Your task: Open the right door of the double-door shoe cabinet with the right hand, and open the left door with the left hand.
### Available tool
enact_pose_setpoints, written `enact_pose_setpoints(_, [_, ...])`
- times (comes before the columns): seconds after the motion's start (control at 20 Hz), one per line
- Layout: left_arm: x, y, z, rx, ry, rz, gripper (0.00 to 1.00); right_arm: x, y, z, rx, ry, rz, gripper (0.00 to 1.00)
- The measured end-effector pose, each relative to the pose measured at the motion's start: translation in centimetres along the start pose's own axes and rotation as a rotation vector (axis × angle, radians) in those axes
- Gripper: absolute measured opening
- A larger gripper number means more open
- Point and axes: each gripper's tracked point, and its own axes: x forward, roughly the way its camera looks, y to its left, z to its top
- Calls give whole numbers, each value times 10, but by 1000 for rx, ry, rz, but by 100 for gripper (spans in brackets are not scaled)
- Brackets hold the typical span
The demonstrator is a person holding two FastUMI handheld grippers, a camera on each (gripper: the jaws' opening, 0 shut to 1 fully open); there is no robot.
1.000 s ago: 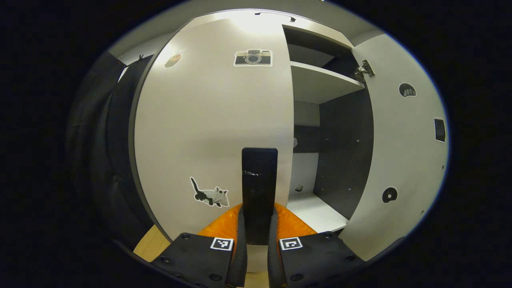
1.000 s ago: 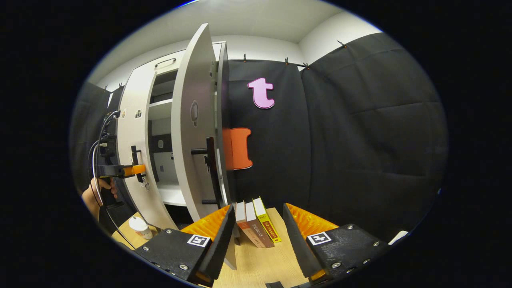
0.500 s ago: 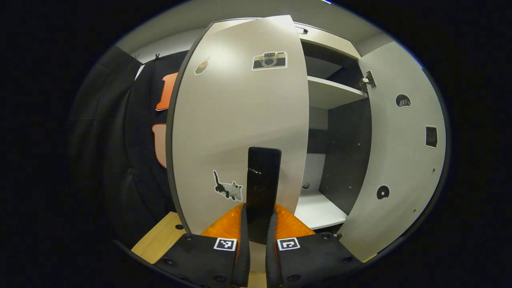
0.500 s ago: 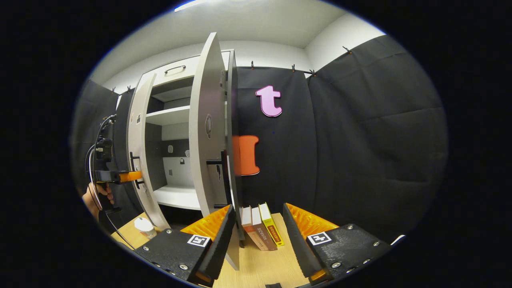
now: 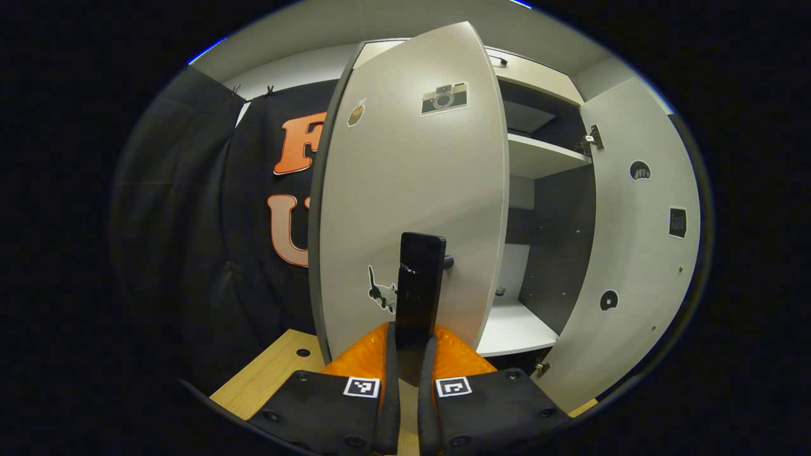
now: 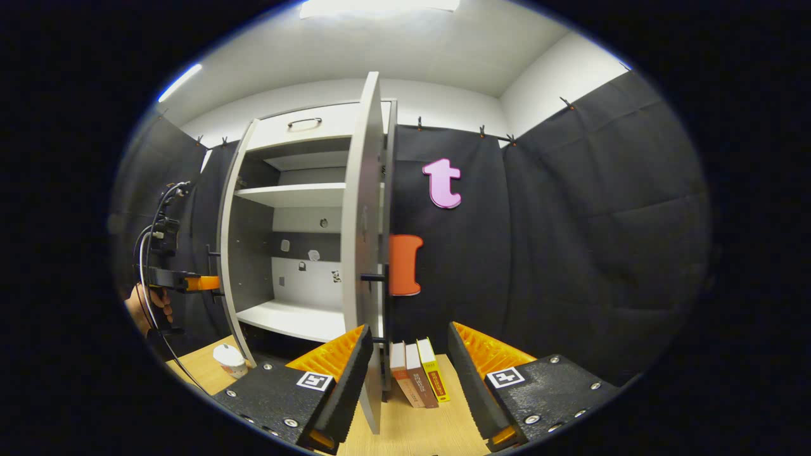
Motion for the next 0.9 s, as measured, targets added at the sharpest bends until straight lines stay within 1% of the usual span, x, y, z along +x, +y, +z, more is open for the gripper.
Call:
enact_pose_setpoints(0.25, [-4,9,-1,17,-6,57,18,2,45,13,16,-36,126,74])
enact_pose_setpoints(0.35, [-10,14,0,29,-18,87,17,5,62,12,18,-30,168,74])
enact_pose_setpoints(0.4, [-12,19,0,15,-21,96,17,8,71,11,13,-28,188,74])
enact_pose_setpoints(0.5, [-15,32,0,-2,-16,111,15,11,85,11,2,-24,222,74])
enact_pose_setpoints(0.55, [-18,40,-1,6,-12,122,17,15,92,9,-4,-18,236,78])
enact_pose_setpoints(0.6, [-20,45,2,24,-17,134,17,19,97,6,-14,-9,240,74])
enact_pose_setpoints(0.7, [-23,54,5,65,-33,145,17,24,110,6,-30,-2,266,74])
enact_pose_setpoints(0.85, [-24,66,7,85,-44,144,17,28,133,4,-55,0,303,74])
enact_pose_setpoints(0.9, [-25,71,8,84,-43,148,17,29,138,0,-68,4,307,78])
